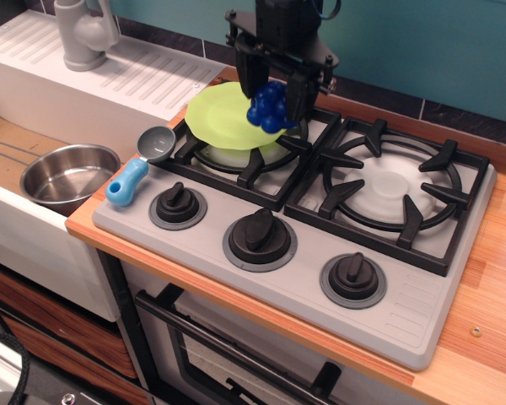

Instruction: Put blueberry on plate and spoon in pot or pan in sink

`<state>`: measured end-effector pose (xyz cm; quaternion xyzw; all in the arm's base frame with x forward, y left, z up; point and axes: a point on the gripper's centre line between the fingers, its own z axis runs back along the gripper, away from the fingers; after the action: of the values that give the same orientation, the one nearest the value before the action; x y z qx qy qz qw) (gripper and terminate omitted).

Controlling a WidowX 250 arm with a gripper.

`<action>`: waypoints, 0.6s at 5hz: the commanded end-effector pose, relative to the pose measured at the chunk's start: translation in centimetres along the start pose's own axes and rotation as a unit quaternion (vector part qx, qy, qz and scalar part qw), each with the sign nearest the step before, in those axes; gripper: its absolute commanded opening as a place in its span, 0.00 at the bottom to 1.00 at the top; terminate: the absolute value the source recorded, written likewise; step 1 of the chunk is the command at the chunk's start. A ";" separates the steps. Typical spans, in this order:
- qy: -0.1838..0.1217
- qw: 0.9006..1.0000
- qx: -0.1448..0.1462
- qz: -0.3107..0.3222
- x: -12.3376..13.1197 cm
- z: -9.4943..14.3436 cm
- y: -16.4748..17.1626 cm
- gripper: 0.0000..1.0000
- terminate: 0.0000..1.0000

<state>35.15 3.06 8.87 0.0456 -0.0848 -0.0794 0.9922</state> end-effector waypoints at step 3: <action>-0.029 0.999 0.006 -0.022 2.7 0.6 4.4 0.00 0.00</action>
<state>37.52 6.51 8.32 0.0404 -0.0861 -0.1031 0.9901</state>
